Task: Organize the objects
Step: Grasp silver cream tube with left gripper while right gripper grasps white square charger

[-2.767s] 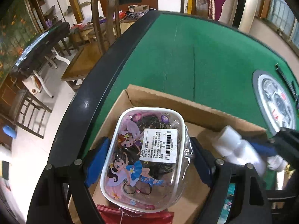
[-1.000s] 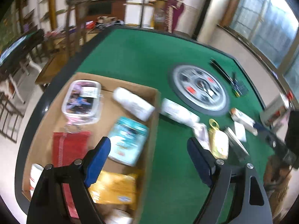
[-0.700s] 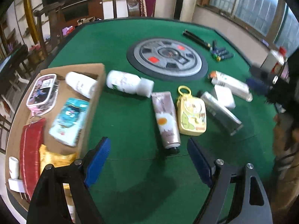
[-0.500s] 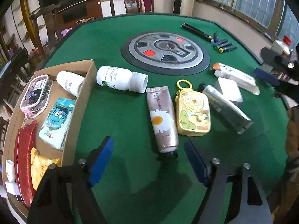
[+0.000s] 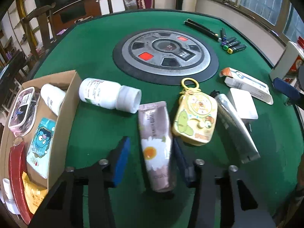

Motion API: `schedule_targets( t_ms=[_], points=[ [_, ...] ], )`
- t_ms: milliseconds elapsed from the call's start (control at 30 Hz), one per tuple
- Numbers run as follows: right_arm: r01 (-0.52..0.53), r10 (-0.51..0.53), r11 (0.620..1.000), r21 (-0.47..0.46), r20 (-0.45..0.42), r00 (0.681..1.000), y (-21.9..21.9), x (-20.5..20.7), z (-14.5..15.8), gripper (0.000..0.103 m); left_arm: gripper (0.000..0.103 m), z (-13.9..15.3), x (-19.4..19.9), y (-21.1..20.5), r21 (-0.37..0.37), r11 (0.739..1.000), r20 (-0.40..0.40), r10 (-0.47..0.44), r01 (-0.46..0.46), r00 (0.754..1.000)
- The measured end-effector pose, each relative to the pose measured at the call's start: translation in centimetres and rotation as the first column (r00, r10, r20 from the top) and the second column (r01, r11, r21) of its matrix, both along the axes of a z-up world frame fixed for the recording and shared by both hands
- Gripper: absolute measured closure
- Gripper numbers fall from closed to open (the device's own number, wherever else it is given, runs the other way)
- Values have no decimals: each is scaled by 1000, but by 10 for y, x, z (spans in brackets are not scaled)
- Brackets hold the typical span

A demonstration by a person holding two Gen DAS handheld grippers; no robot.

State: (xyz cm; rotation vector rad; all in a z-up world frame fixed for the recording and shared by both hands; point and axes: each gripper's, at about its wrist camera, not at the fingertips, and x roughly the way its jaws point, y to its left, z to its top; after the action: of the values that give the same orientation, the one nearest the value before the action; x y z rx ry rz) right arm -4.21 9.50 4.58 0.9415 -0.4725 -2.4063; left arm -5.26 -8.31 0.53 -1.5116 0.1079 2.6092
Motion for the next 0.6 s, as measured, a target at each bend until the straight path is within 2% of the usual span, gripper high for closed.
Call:
schedule_targets(
  t_ms=[33, 167, 233, 300, 400, 600],
  points=[
    [3, -3, 1000, -1, -2, 1000, 1, 0, 0, 0, 70, 0, 2, 2, -3, 1000, -5, -10, 10, 1000],
    [26, -26, 1000, -7, -12, 1000, 6, 0, 3, 0, 70, 0, 10, 3, -1, 1000, -15, -18, 18, 1000],
    [42, -42, 999, -5, -17, 999, 10, 0, 3, 5, 71, 1, 15, -2, 4, 1000, -16, -13, 13, 1000],
    [56, -56, 998, 1, -5, 998, 13, -3, 3, 17, 71, 1, 23, -9, 6, 1000, -13, -3, 3, 1000],
    [72, -72, 997, -10, 54, 996, 19, -10, -5, 25, 71, 2, 35, -18, 14, 1000, -4, 7, -6, 1000],
    [164, -147, 983, -83, 178, 973, 42, -21, -23, 32, 70, 2, 56, -27, 14, 1000, -7, 12, -11, 1000]
  ],
)
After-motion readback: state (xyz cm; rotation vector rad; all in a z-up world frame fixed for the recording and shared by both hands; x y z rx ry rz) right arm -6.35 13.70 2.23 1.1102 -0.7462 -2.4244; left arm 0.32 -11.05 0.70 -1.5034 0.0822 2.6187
